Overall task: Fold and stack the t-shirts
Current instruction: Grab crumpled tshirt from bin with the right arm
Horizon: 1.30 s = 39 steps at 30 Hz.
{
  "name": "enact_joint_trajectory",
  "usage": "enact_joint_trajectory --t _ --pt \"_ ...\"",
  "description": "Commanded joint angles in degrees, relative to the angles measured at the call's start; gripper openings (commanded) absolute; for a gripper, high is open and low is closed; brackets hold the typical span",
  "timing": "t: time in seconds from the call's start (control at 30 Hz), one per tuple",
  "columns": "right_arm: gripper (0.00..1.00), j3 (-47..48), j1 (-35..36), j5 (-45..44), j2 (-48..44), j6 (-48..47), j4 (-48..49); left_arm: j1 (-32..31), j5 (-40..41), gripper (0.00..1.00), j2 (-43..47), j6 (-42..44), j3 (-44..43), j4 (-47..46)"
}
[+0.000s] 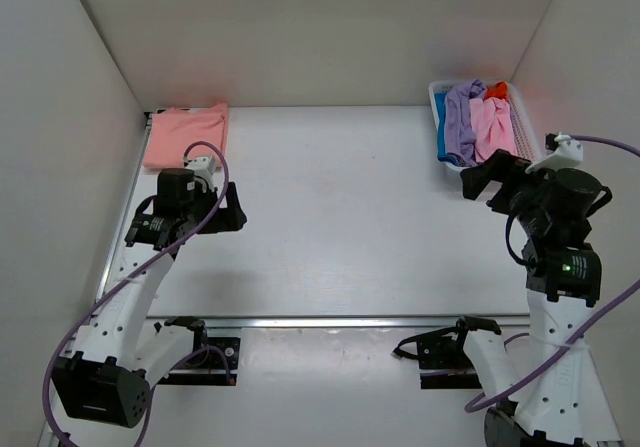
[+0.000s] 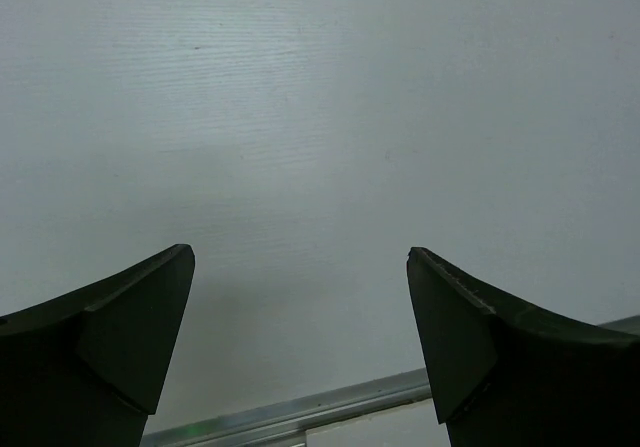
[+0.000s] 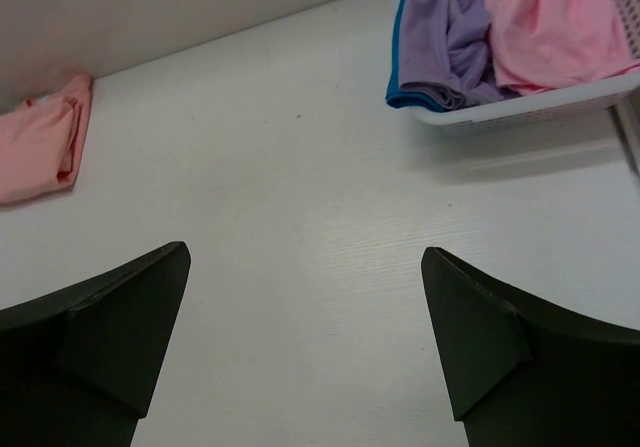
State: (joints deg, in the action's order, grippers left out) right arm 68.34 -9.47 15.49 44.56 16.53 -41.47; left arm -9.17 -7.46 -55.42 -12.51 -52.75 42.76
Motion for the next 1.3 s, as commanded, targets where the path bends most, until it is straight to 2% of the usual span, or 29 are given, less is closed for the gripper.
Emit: enact_joint_trajectory --t 0.0,0.2,0.37,0.4,0.43,0.47,0.5,0.53,0.57,0.6,0.63,0.7,0.87,0.93,1.07,1.27 --pt "0.99 3.1 -0.1 -7.9 -0.4 0.5 0.3 1.3 -5.5 0.98 0.2 1.0 0.0 0.9" --pt "0.99 3.3 1.5 -6.6 5.6 -0.7 0.9 -0.3 -12.5 0.99 1.5 -0.2 0.2 -3.2" --pt "0.99 6.7 0.2 -5.2 17.2 -4.7 4.0 0.3 -14.6 0.99 -0.4 -1.3 0.8 -5.8" --pt "0.95 7.6 0.2 -4.9 20.5 -5.1 5.3 0.6 -15.0 0.99 -1.2 -1.5 0.7 -6.3" --pt "0.64 7.8 -0.1 -5.0 23.3 -5.5 5.8 0.6 -15.1 0.99 -2.1 -1.5 0.7 -6.7" --pt "0.09 8.5 0.1 -5.6 26.4 -6.3 7.8 0.5 -15.5 0.95 -2.3 -2.1 1.0 -8.0" --pt "0.00 9.7 0.0 -6.1 27.9 -7.0 9.0 0.8 -17.0 0.78 -3.3 -1.6 1.4 -8.7" --pt "0.00 13.5 -0.4 -7.5 35.0 -8.0 10.3 0.8 -17.3 0.77 -4.9 -2.5 1.9 -10.8" --pt "0.04 13.6 -0.4 -7.5 35.1 -8.1 10.3 0.8 -17.3 0.79 -5.0 -2.5 2.0 -11.3" --pt "0.11 15.9 -0.6 -8.7 38.8 -8.8 10.6 0.9 -17.5 0.76 -5.9 -2.6 1.7 -11.7" --pt "0.25 18.0 -1.4 -9.8 42.7 -9.2 10.9 1.1 -17.8 0.78 -6.9 -3.0 1.8 -12.5" --pt "0.33 19.9 -2.2 -12.1 47.1 -9.8 13.4 0.7 -17.7 0.99 -7.9 -2.8 2.0 -13.1" --pt "0.55 25.4 -5.5 -11.9 58.9 -8.4 19.1 0.8 -17.3 0.98 -8.0 -1.4 3.8 -16.6" --pt "0.59 33.0 -5.7 -12.8 64.5 -9.4 17.0 0.9 -15.5 0.99 -7.8 -1.5 5.1 -17.5" --pt "0.60 47.1 -5.3 -17.5 77.3 -11.2 11.4 1.5 -13.8 0.99 -7.3 -1.5 5.6 -20.3" --pt "0.60 68.6 -6.2 -16.0 92.7 -10.0 4.0 2.1 -13.6 0.99 -8.0 -1.8 6.6 -22.7"
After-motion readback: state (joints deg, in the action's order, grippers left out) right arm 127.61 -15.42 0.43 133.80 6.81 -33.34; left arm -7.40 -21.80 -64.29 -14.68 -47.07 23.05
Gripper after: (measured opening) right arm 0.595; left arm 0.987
